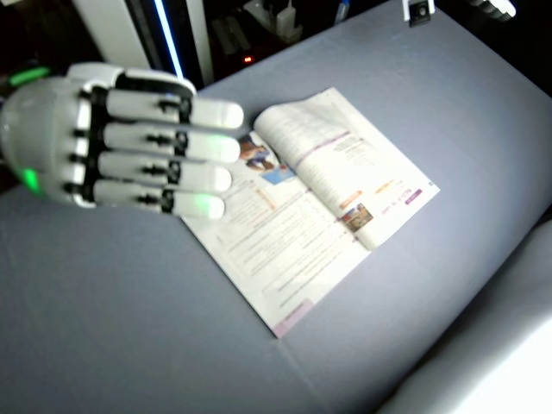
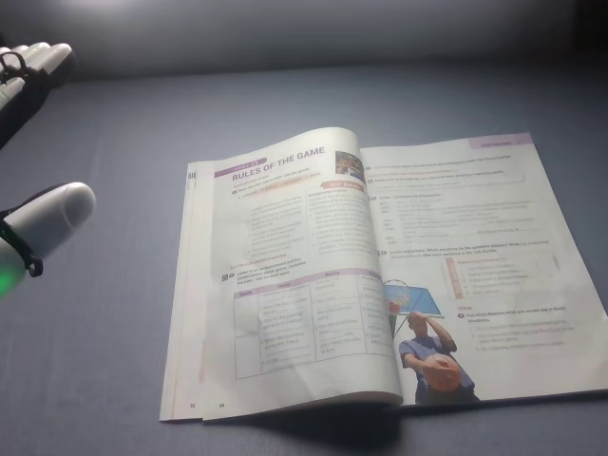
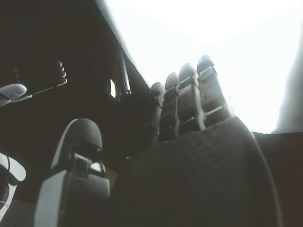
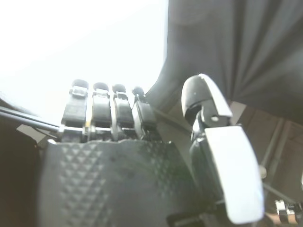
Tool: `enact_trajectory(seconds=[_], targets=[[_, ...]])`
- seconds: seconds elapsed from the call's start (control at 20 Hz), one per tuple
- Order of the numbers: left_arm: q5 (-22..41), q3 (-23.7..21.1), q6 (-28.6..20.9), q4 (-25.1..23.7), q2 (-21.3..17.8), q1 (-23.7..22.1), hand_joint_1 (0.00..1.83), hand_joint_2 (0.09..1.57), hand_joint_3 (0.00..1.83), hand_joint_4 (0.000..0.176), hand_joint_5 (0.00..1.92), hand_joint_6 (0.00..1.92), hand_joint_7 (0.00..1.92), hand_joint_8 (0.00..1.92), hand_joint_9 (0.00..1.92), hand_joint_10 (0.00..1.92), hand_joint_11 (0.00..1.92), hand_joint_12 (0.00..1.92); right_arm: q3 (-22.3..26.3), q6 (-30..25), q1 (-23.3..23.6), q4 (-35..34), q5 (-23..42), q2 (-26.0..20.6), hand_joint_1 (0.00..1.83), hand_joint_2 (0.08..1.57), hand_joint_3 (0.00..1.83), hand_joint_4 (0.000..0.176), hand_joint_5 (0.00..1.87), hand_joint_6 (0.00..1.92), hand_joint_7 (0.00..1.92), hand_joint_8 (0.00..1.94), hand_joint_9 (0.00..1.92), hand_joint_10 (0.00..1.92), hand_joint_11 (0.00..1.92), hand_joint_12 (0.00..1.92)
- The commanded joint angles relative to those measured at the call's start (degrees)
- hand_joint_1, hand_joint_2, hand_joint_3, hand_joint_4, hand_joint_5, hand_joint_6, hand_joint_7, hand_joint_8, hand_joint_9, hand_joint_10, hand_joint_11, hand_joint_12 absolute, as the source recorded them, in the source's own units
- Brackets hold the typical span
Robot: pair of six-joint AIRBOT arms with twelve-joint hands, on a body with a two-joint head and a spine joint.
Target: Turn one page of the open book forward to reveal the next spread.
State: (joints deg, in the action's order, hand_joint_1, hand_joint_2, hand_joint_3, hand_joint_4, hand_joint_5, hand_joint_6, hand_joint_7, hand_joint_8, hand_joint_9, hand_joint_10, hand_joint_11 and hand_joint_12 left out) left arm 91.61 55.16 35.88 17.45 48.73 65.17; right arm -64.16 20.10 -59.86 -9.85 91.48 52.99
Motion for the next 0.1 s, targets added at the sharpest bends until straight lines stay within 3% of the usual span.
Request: enact_trajectory(seconds=[0.0, 0.05], targets=[[7.4, -0.1, -0.6, -0.9, -0.2, -0.9, 0.18, 1.42, 0.0, 0.0, 0.13, 0.01, 0.07, 0.0, 0.01, 0.0, 0.0, 0.0, 0.7, -0.3, 0.4, -1.0, 9.5, -0.7, 0.57, 1.29, 0.0, 0.022, 0.0, 0.0, 0.08, 0.01, 0.03, 0.0, 0.01, 0.0], [7.4, -0.2, -0.7, -1.4, -0.4, -1.5, 0.04, 1.45, 0.01, 0.0, 0.15, 0.01, 0.05, 0.01, 0.02, 0.0, 0.0, 0.0, 1.4, -0.2, 0.7, 0.2, 9.5, -0.7, 0.51, 1.3, 0.0, 0.088, 0.01, 0.0, 0.07, 0.0, 0.03, 0.0, 0.03, 0.01]])
